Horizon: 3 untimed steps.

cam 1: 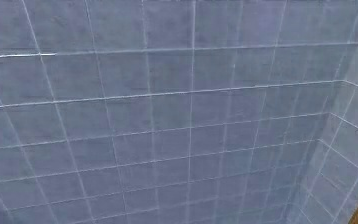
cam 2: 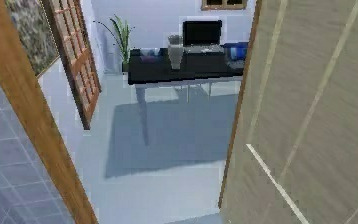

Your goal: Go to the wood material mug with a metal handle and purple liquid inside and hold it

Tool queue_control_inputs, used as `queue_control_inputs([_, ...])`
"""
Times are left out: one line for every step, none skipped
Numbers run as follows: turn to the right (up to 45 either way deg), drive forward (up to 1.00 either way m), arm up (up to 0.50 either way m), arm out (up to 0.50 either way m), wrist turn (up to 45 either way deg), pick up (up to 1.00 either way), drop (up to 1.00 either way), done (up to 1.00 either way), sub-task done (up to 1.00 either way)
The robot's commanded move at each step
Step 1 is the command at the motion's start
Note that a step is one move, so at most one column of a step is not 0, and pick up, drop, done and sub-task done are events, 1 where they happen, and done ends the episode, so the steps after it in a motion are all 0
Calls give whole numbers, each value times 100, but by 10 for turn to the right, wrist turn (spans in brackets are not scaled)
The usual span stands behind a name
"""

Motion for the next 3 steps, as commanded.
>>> queue_control_inputs([-450,0,0,0,0,0,0,0,0])
queue_control_inputs([-450,0,0,0,0,0,0,0,0])
queue_control_inputs([-330,0,0,0,0,0,0,0,0])
